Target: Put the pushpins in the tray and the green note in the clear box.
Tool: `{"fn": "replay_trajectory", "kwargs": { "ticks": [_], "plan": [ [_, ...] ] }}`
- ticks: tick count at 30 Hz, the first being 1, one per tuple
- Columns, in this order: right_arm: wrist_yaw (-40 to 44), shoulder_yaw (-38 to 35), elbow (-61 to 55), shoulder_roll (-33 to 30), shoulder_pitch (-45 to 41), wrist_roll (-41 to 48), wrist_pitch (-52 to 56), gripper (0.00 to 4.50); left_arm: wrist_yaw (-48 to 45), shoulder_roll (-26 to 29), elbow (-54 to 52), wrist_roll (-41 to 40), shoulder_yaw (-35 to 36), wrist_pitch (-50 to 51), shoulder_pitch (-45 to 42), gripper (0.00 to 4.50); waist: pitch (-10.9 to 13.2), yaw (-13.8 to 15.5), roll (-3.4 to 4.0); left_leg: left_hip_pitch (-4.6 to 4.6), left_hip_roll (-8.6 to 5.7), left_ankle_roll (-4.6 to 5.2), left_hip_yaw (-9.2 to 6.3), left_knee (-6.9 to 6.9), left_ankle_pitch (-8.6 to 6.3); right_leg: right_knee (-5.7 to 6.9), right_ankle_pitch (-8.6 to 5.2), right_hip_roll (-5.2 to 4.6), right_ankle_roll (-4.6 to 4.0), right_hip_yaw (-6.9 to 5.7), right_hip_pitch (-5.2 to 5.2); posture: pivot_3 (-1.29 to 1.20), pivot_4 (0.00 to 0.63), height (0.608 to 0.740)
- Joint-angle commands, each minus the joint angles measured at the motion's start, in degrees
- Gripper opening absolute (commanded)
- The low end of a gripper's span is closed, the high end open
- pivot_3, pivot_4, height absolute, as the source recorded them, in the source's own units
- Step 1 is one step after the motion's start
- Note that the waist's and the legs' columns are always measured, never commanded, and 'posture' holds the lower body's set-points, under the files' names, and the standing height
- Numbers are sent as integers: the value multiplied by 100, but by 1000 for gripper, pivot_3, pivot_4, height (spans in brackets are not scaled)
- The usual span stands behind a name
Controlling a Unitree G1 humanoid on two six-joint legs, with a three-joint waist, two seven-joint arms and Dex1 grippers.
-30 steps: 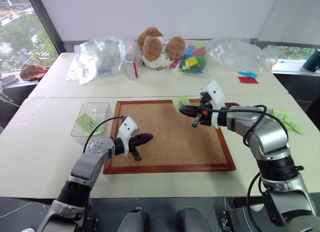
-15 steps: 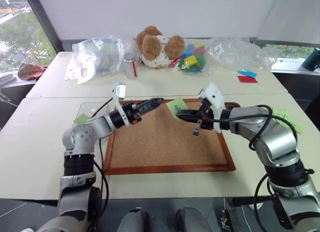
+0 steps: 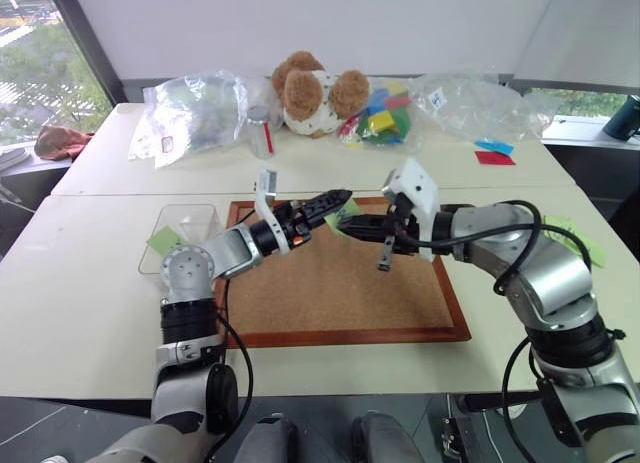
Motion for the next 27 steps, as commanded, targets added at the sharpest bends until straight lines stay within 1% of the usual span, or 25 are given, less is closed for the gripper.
{"fn": "replay_trajectory", "kwargs": {
  "ticks": [1,5,7,9,10,14,16,21,27],
  "plan": [
    [22,-30,-230,0,-124,89,-56,0,199,-129,-92,-295,91,11,-9,4424,0,0,0,0,0,0,0,0,0,0,0,0,0,0,0,0,150,740],
    [13,-15,-235,9,-151,97,-51,0,409,-255,-136,-395,80,12,82,4424,0,1,0,0,0,-1,0,1,0,0,0,0,0,0,1,0,150,740],
    [-2,-20,-241,21,-164,113,-31,0,567,-318,-150,-468,78,28,150,3914,0,1,0,0,0,-1,0,1,0,0,0,0,0,0,1,0,150,740],
    [-10,-26,-236,27,-178,121,-21,0,630,-348,-230,-527,37,50,226,3267,0,1,0,0,0,-1,0,1,0,0,0,0,0,0,0,0,150,740],
    [-15,-34,-220,32,-189,121,-19,0,667,-358,-266,-564,27,54,259,2717,0,1,0,0,0,-1,0,1,1,0,0,0,0,0,0,0,150,740],
    [-47,-57,-195,38,-223,140,-4,0,828,-365,-348,-717,14,30,354,803,0,0,0,0,0,-3,0,1,2,0,0,0,0,0,1,0,150,740],
    [-67,-68,-182,34,-240,154,7,0,901,-379,-383,-794,15,14,395,34,0,2,0,0,0,-3,0,1,2,0,0,0,0,0,1,0,150,740],
    [-127,-119,-170,0,-279,189,73,0,979,-365,-452,-919,-28,-42,485,34,0,6,-1,0,0,-3,0,1,2,0,0,0,0,0,1,0,150,740],
    [-183,-255,-246,-88,-311,289,241,0,929,-274,-384,-863,-35,-201,527,34,0,4,0,0,-1,-3,0,0,2,-1,0,0,0,0,0,0,150,740]
  ]
}}
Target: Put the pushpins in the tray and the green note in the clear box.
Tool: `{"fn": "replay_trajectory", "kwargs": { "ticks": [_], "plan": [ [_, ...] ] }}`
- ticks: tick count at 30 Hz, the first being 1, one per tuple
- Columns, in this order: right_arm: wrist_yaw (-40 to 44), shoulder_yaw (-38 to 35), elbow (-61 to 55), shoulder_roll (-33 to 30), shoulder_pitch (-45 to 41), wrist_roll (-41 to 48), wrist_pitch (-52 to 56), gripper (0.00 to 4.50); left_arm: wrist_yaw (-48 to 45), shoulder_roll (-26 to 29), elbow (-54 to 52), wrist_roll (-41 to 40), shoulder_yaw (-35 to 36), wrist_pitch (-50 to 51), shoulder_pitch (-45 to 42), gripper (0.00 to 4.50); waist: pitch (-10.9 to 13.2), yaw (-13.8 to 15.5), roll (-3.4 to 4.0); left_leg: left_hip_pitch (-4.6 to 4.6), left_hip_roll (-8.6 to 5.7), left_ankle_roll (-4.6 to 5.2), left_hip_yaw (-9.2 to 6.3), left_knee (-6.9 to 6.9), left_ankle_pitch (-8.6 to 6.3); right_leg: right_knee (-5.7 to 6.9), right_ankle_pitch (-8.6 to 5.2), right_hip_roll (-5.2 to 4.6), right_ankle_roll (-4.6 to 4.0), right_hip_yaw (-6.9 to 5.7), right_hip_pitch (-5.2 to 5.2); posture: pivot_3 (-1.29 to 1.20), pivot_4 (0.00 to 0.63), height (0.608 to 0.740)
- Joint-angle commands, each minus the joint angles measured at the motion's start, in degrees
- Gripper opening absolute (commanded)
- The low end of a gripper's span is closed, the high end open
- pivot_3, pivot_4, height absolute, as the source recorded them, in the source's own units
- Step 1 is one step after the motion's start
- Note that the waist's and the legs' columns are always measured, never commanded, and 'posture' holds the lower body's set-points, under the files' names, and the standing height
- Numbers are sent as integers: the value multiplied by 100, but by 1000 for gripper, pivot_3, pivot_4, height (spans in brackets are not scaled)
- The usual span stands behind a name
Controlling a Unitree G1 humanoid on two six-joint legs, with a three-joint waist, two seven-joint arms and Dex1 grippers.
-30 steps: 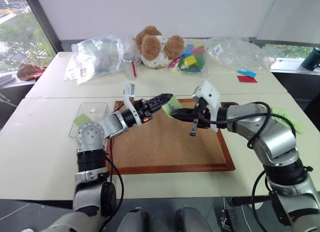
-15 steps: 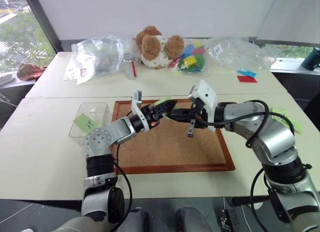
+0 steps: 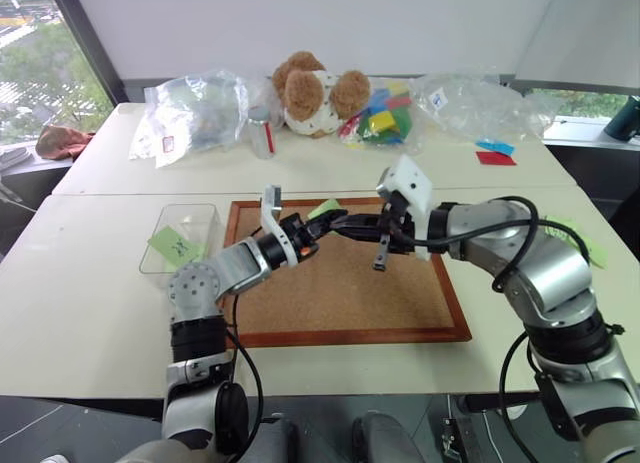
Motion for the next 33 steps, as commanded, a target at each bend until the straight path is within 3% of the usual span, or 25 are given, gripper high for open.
{"fn": "replay_trajectory", "kwargs": {
  "ticks": [1,17,25,33],
  "plan": [
    [-76,-332,-243,-104,-163,112,47,0,-80,83,-95,-100,-31,-128,1,34,0,1,0,0,0,0,0,0,0,0,0,0,0,0,0,0,150,740],
    [-361,-689,-92,-276,-281,161,251,0,-363,365,154,69,-73,-445,-58,34,0,4,0,0,0,0,0,0,0,-2,0,0,0,0,1,0,150,740],
    [-872,-1241,2356,-766,-74,-727,-738,0,-155,322,-79,-302,138,-544,-54,34,1,55,-1,0,-4,1,2,3,0,-6,0,-4,0,0,6,0,150,740],
    [-1192,-1496,4820,-726,-469,-1110,-1321,0,55,310,-246,-564,133,-630,-1,34,1,83,-1,0,-3,-2,6,-4,1,-7,0,0,0,3,3,0,150,740]
  ]
}}
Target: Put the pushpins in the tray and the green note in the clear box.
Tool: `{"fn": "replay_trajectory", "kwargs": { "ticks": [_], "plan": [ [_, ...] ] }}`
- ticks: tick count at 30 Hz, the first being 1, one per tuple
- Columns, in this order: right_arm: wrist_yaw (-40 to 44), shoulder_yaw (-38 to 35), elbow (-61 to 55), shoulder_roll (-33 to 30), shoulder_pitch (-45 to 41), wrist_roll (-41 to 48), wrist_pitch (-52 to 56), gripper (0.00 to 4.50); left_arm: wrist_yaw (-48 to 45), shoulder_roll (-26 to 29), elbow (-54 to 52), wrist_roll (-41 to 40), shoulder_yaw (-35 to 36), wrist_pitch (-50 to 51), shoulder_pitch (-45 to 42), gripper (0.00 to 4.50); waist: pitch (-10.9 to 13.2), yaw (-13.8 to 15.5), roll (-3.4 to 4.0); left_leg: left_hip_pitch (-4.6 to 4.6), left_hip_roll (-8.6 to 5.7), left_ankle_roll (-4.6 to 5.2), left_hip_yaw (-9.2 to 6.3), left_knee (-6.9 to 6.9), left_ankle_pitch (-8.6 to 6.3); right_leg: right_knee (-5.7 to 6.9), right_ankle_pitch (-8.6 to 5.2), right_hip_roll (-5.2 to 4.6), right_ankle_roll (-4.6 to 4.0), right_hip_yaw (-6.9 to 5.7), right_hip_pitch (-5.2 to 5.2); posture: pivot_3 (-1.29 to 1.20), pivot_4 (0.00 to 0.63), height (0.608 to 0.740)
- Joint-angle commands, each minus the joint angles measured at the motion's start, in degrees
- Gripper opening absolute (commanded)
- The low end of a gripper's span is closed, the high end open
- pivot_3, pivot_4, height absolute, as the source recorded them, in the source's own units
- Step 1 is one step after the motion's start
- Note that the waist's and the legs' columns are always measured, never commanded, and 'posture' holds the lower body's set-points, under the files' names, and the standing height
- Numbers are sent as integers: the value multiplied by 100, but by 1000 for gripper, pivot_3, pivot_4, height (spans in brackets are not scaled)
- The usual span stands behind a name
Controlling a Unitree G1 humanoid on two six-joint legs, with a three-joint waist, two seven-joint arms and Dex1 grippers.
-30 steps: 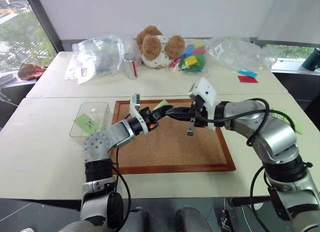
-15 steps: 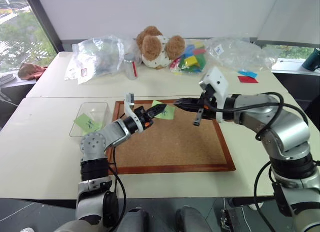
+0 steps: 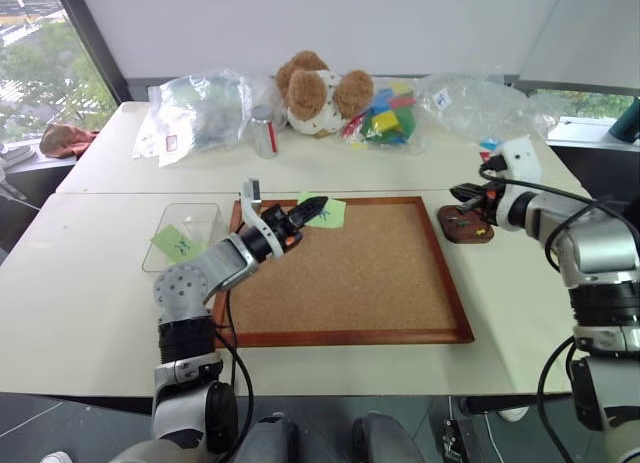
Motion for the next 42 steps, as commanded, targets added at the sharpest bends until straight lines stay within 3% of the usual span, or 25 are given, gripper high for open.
{"fn": "replay_trajectory", "kwargs": {
  "ticks": [1,11,15,21,30,37,42],
  "plan": [
    [-28,-117,785,-1,-308,-195,-408,0,58,20,-254,-231,13,-106,-16,34,0,-1,0,0,0,0,0,1,0,0,0,1,0,0,1,0,150,740],
    [60,-26,2729,268,-762,-589,-1294,0,179,55,-422,-331,-59,-194,73,34,0,-4,0,0,1,-2,1,1,1,-1,0,7,0,2,1,0,150,740],
    [74,-46,2995,314,-846,-684,-1471,1313,203,104,-472,-374,-97,-221,115,0,0,-5,0,2,1,-3,1,4,2,-1,0,8,0,2,5,0,150,740],
    [174,-128,2844,306,-934,-640,-1391,4358,227,180,-500,-440,-148,-240,159,0,0,-7,0,2,1,-4,1,3,2,-1,0,9,0,2,4,0,150,740],
    [675,-294,1144,51,-610,-280,-673,4442,140,320,-525,-383,-213,-243,143,0,0,10,0,1,2,-5,0,2,3,-1,0,9,0,2,3,0,150,740],
    [2008,38,-1400,-213,145,315,-538,4442,67,743,-1162,-91,-326,-489,195,0,0,11,0,1,2,-5,-2,0,2,-3,0,9,0,2,2,0,150,740],
    [2656,214,-2396,-228,341,772,-424,4442,549,972,-1829,-107,-131,-841,334,0,0,6,0,4,4,-5,-4,2,2,-1,0,9,1,3,3,0,150,740]
  ]
}}
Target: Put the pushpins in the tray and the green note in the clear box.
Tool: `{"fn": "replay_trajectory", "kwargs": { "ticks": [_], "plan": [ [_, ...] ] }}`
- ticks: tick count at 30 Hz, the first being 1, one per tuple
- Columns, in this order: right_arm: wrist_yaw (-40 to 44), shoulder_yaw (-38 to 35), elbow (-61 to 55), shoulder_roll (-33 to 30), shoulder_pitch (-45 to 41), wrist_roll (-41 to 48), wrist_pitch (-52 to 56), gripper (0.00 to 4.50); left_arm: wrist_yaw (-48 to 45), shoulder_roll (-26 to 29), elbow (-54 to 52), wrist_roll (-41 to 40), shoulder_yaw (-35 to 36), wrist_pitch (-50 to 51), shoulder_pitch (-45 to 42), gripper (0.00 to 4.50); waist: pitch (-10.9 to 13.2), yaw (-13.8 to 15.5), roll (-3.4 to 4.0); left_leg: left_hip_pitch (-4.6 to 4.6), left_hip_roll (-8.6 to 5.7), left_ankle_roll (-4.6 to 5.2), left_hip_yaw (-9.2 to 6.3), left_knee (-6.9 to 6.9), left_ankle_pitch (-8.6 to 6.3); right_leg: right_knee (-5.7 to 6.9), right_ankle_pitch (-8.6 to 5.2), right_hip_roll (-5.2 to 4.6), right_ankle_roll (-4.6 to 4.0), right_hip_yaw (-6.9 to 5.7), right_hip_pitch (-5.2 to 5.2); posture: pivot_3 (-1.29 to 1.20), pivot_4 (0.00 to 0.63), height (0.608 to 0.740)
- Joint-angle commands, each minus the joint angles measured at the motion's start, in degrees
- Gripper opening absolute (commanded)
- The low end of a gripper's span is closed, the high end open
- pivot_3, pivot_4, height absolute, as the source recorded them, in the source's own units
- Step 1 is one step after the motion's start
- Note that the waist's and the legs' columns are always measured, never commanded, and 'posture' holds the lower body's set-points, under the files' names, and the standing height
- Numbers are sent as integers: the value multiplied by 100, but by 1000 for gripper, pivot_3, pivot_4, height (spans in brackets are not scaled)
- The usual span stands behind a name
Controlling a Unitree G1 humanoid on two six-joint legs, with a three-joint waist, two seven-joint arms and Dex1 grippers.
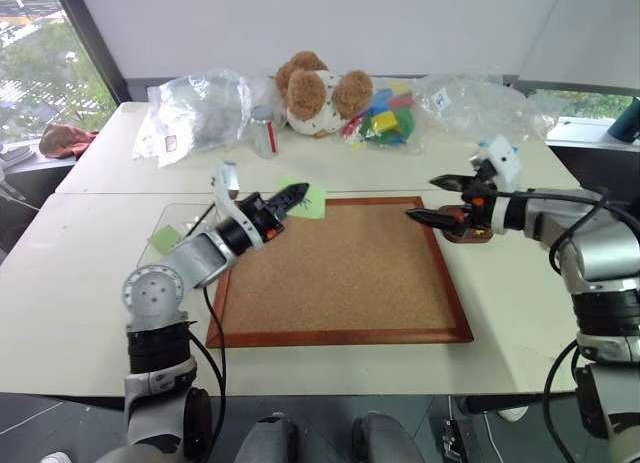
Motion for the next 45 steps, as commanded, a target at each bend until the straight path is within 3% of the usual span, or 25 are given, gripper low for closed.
{"fn": "replay_trajectory", "kwargs": {
  "ticks": [1,7,10,13,16,24,27,34,41,45],
  "plan": [
    [458,93,-688,-125,-35,362,38,4442,441,230,-674,-22,266,-356,91,0,0,14,0,0,0,0,0,1,0,0,0,-1,0,0,0,0,150,740],
    [946,639,-766,14,-144,275,-346,4442,1527,913,-1579,-44,680,-610,456,0,1,24,-2,0,0,0,-3,-2,-1,-2,0,-3,0,0,-1,0,150,740],
    [1067,771,-679,134,-281,303,-451,4442,1724,1638,-1641,291,900,-535,738,0,2,23,-2,0,0,0,-3,-1,-1,-2,0,-3,0,1,-2,0,150,740],
    [1252,901,-610,252,-408,362,-546,4442,1287,2607,-1352,674,1082,-377,1158,0,3,2,-5,0,1,0,-3,-6,-1,0,-1,-1,-2,1,-5,0,150,740],
    [1407,938,-592,336,-454,428,-580,4442,685,3136,-990,1229,717,-429,1368,0,3,33,-5,0,1,1,-4,-9,-1,-3,-2,-2,-3,0,-4,0,150,740],
    [1317,959,-760,362,-305,349,-602,4442,-425,3455,317,2780,-395,-761,1089,0,7,32,-11,-4,-7,14,-6,-11,-8,-15,-2,-17,-3,-2,-2,0,150,740],
    [1191,870,-902,300,-189,388,-515,4500,-833,3513,806,3248,-633,-929,886,877,7,29,-11,-6,-6,9,-6,-24,-6,-15,-2,-17,-3,-2,-13,0,150,740],
    [1021,760,-1076,197,0,407,-422,4500,-1631,3627,1272,3880,-761,-1134,464,4387,7,20,-12,-8,-6,9,-5,-27,-6,-17,-2,-19,-3,-2,-15,0,150,740],
    [943,760,-1052,189,3,367,-416,4500,-2172,3781,1093,4200,-708,-1190,132,4456,9,14,-14,-10,-6,10,-5,-26,-6,-16,-1,-20,-3,-2,-16,0,150,740],
    [970,699,-989,90,1,369,-402,4500,-2616,3887,617,3772,-470,-782,16,4456,9,12,-15,-12,-6,10,-4,-26,-6,-15,-1,-20,-3,-2,-17,0,150,740]
  ]
}}
